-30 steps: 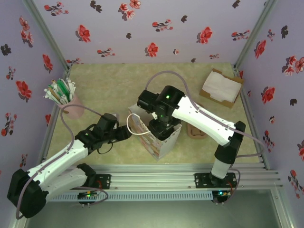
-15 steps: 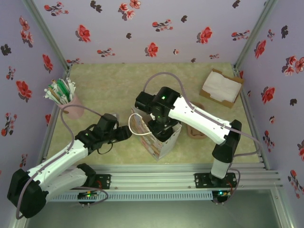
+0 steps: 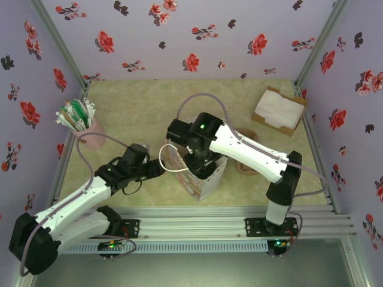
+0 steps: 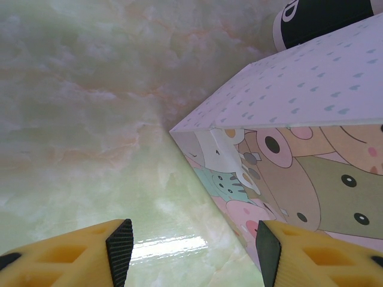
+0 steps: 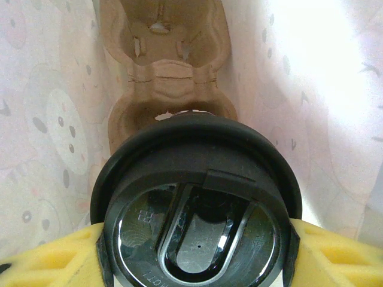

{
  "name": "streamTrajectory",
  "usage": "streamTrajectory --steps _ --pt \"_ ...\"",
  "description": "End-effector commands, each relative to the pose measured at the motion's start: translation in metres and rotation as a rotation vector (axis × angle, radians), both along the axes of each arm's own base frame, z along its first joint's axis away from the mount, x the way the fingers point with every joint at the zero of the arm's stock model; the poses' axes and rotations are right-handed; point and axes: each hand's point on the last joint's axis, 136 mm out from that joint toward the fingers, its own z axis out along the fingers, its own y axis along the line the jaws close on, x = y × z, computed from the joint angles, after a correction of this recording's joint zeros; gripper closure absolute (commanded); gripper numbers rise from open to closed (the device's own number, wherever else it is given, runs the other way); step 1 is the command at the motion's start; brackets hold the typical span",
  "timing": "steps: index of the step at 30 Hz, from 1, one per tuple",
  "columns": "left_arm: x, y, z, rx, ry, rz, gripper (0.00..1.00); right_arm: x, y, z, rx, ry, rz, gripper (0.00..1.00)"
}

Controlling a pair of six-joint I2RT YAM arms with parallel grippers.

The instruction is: Pack the takeout coffee

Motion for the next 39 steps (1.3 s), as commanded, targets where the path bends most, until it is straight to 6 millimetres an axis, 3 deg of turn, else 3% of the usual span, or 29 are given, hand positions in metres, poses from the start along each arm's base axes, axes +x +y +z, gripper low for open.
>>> streamTrajectory --steps 1,11,24,39 --pt "0.000 0.006 -0.003 0.013 -0.002 0.025 0.41 0.002 0.005 -0.006 -0.004 -0.008 -0.015 0.35" --pt "-0.001 0.007 -0.003 0.012 -0.001 0.028 0.41 0.003 0.004 -0.015 0.055 0.014 -0.048 0.35" --pt "-0.002 0.007 -0.002 0.012 0.000 0.027 0.41 0.005 -0.001 -0.005 0.088 -0.018 -0.056 0.35" --pt "-0.003 0.023 0.022 0.018 -0.066 0.078 0.37 0.008 -0.002 -0.001 0.107 -0.040 -0.061 0.35"
